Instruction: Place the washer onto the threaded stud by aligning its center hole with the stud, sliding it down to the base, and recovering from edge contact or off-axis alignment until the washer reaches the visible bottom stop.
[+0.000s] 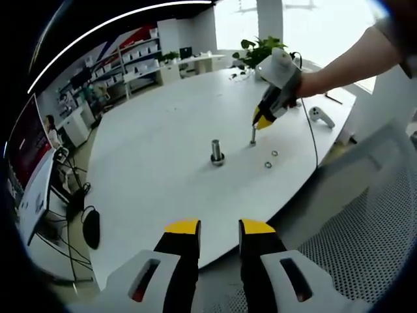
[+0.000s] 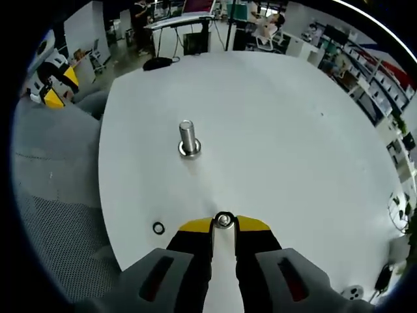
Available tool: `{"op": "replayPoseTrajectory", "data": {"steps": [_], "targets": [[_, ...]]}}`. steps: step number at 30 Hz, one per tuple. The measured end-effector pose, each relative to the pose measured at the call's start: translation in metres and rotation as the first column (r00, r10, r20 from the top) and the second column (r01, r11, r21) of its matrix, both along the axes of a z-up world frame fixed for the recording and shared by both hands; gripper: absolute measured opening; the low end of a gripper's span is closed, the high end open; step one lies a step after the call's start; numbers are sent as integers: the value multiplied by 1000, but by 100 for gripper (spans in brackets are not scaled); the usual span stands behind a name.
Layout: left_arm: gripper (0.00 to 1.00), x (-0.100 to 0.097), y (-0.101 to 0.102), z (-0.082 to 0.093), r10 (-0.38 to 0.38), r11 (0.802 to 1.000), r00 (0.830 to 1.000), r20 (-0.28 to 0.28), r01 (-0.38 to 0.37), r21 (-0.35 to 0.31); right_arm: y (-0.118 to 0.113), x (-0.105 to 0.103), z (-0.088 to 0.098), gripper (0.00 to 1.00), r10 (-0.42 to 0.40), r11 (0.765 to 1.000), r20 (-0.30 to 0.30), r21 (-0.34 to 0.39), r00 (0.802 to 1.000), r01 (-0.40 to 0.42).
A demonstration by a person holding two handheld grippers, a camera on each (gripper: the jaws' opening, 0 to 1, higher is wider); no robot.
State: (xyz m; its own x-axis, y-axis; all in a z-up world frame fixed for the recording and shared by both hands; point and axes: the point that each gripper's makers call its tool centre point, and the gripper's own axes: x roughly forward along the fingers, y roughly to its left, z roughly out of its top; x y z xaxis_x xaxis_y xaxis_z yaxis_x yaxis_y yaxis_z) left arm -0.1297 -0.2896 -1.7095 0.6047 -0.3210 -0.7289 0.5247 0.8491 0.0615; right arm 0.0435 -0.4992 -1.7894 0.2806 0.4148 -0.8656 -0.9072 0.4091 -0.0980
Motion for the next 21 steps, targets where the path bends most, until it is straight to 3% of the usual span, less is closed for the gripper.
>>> {"op": "replayPoseTrajectory", "data": {"steps": [9,21], "targets": [[21,1,0,1,3,1000,1000,6,-3,-8,4,0,-3,14,25,1000,-3,-15,1000,-25],[21,1,-1,2,3,1000,1000,9,-3,-13,3,9,-23,14,47,996,-20,-72,999,-48]]}}
